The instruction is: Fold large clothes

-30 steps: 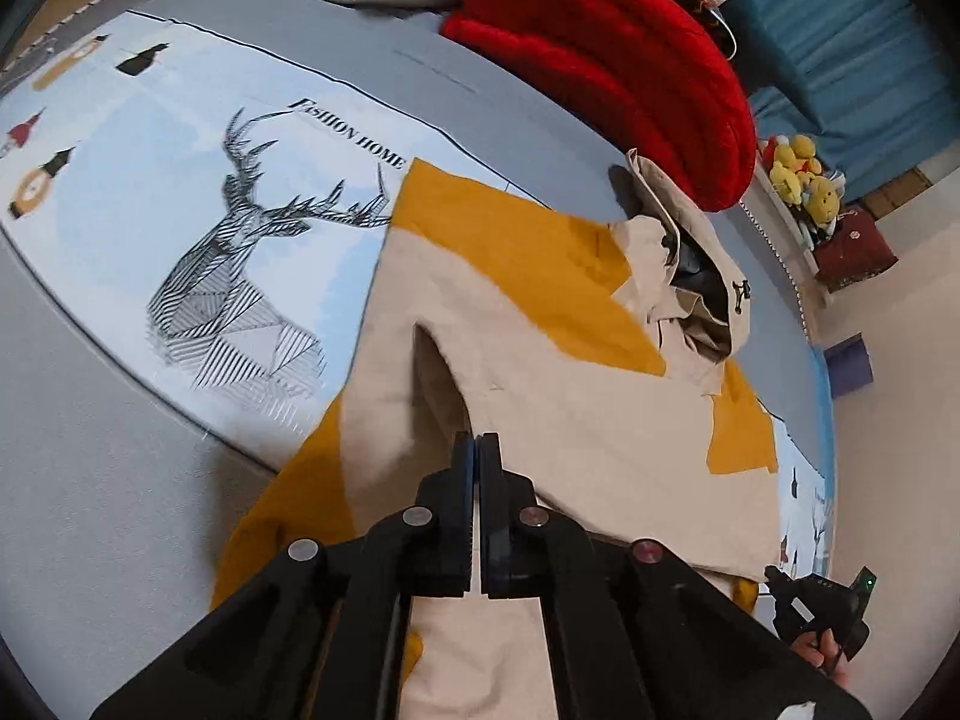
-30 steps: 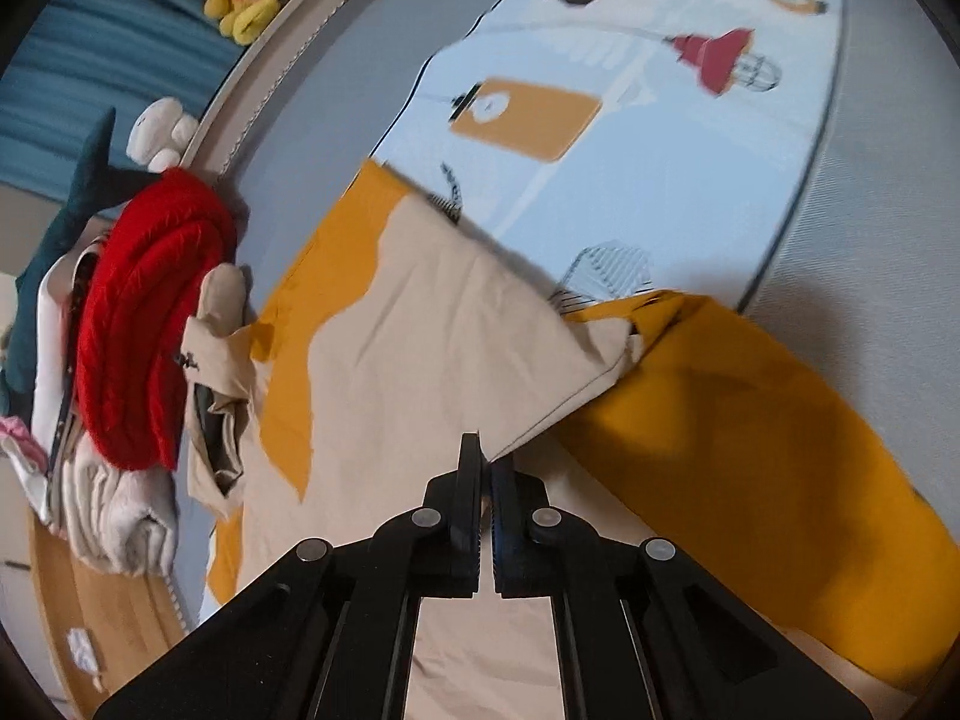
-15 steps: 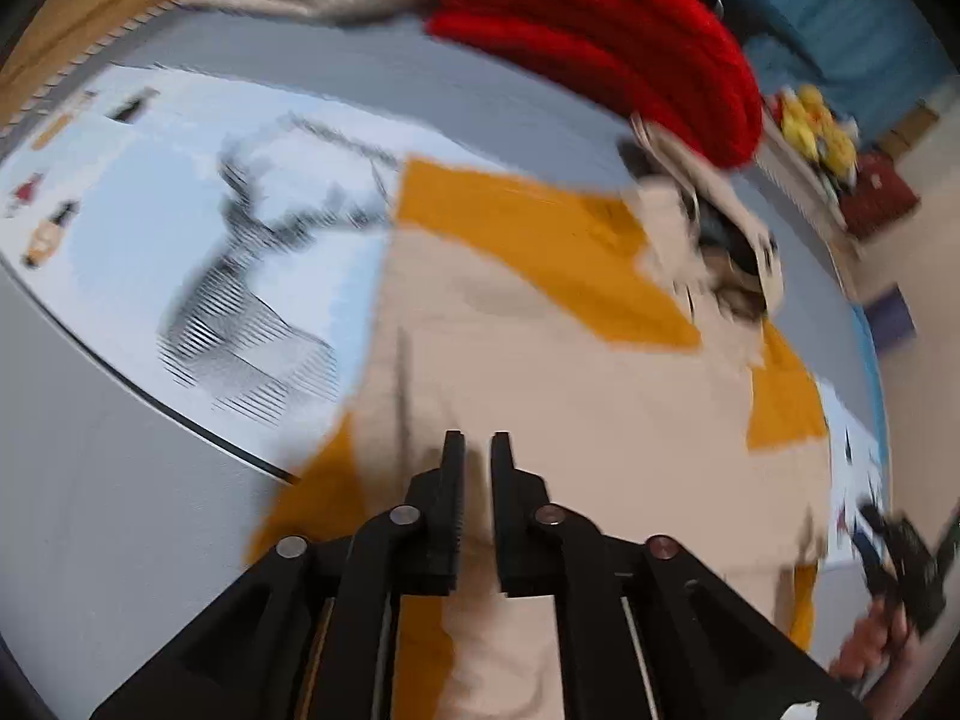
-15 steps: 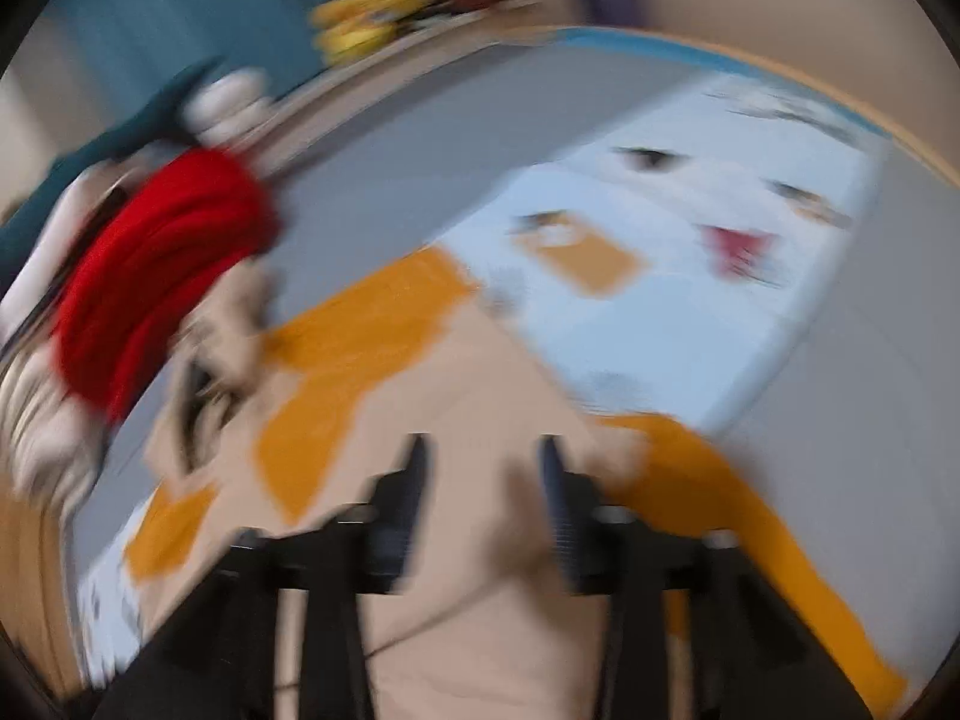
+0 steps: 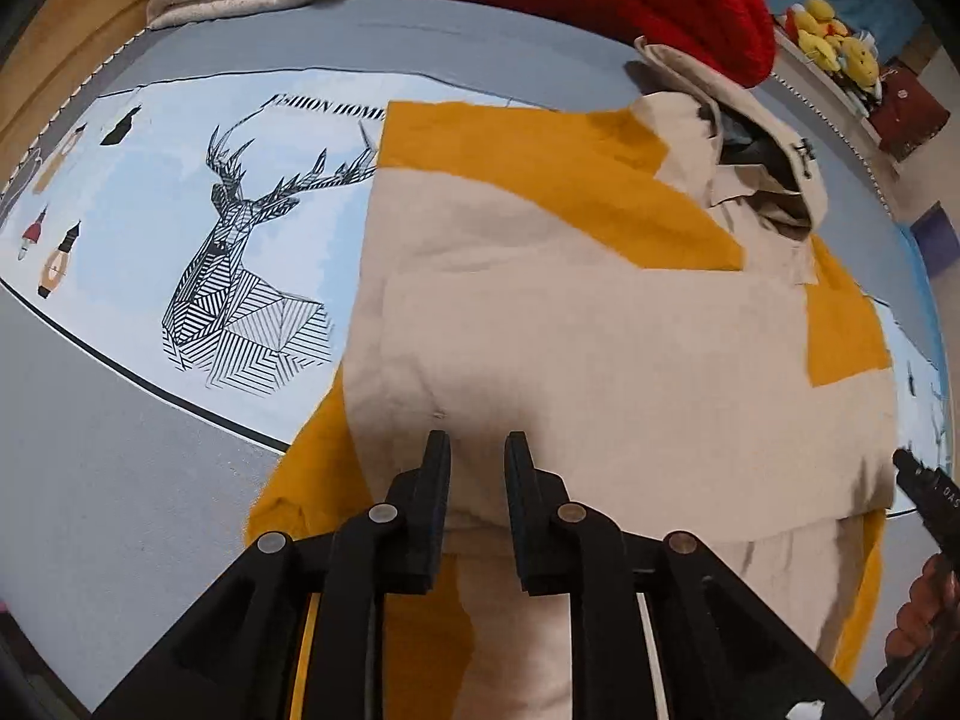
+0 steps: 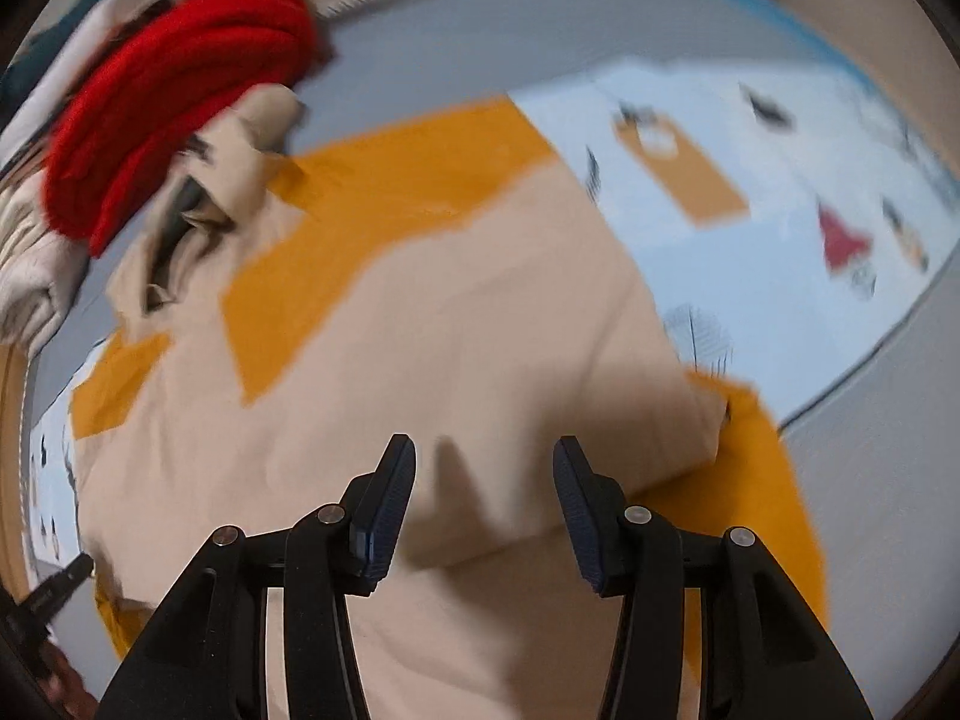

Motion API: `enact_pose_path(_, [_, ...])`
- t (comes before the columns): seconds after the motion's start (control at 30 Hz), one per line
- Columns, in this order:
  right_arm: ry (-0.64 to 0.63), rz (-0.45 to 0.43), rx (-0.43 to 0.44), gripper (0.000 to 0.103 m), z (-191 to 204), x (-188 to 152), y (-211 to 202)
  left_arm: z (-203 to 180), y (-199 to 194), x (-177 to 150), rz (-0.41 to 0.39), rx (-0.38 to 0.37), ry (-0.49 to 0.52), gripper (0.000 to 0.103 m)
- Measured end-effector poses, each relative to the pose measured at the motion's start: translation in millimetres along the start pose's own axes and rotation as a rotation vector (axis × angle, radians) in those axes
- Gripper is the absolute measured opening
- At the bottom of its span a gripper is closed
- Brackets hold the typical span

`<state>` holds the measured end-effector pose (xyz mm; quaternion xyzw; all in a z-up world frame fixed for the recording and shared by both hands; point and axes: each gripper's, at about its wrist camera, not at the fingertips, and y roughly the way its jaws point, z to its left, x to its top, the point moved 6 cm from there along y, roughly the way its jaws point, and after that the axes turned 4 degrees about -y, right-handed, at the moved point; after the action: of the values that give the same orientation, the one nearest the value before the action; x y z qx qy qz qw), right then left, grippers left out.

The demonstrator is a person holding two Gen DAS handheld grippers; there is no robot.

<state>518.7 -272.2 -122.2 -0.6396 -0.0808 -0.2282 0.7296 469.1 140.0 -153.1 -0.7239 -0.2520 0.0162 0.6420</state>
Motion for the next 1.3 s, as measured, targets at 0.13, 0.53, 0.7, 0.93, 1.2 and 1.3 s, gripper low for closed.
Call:
enact_pose_path(0.13, [-0.12, -0.124, 0.006, 0.049, 27, 14, -38, -11, -22, 4, -0.045, 0.02, 0.035, 0.016])
enact_pose_path(0.53, [-0.227, -0.302, 0.062, 0.049, 41, 25, -129, -46, -96, 11, -0.302, 0.009, 0.166, 0.017])
enact_pose_path(0.7, [-0.155, -0.314, 0.073, 0.049, 14, 39, -146, -53, -114, 19, -0.359, -0.003, 0.205, 0.018])
enact_pose_path(0.93, [-0.121, -0.315, 0.066, 0.042, -9, 53, -151, -82, -101, 81, -0.318, -0.044, 0.238, 0.018])
enact_pose_path(1.2, [-0.166, -0.226, 0.025, 0.013, -13, 57, -116, -133, -41, 184, -0.292, -0.038, 0.277, 0.018])
enact_pose_path(1.3, [-0.167, -0.206, 0.024, 0.014, -13, 56, -105, -152, -12, 217, -0.273, -0.066, 0.27, 0.018])
